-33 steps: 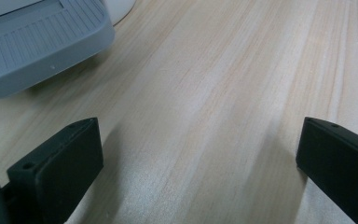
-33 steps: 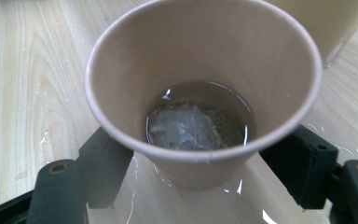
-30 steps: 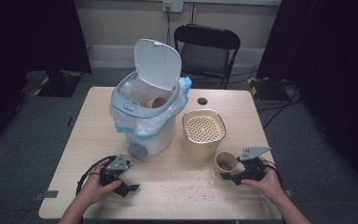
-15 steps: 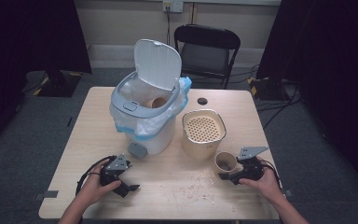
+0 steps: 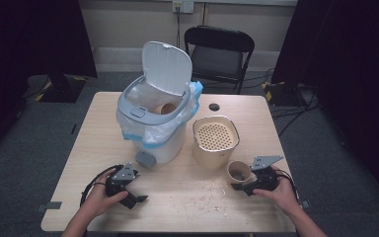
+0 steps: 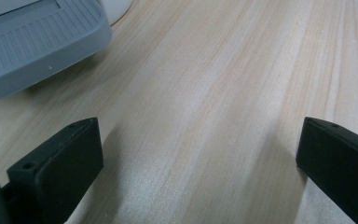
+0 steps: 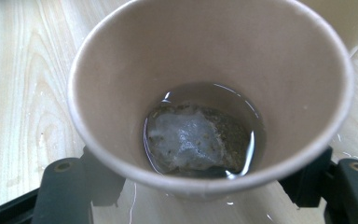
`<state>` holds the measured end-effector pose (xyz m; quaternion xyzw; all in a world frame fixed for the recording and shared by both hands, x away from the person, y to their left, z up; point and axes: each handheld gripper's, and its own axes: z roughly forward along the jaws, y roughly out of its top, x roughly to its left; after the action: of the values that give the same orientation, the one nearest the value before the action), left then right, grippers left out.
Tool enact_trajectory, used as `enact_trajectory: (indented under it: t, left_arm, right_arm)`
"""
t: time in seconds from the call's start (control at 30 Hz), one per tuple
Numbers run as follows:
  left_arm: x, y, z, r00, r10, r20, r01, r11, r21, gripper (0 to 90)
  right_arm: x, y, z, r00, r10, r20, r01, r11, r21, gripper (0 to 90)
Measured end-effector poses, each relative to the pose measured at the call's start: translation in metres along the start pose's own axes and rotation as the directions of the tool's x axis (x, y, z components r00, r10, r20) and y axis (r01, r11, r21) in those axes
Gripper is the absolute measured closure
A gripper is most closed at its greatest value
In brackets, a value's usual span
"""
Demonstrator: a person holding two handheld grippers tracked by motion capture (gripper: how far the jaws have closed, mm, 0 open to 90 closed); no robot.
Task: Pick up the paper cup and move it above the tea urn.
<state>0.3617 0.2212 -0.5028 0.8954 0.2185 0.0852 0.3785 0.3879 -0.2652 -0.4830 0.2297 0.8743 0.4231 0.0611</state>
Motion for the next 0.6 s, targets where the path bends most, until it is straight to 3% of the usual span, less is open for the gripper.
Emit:
enact_trajectory:
  t: [0.6]
  left_arm:
    - [0.0001,0.0000,-0.0001,1.0000,0.002,-0.001,-0.002,1.0000,0.000,0.0]
  right_arm:
    - [0.0015,-0.0004,-0.0037,0.9994,-0.017,0.030,0.017,1.000,0.002,33.8]
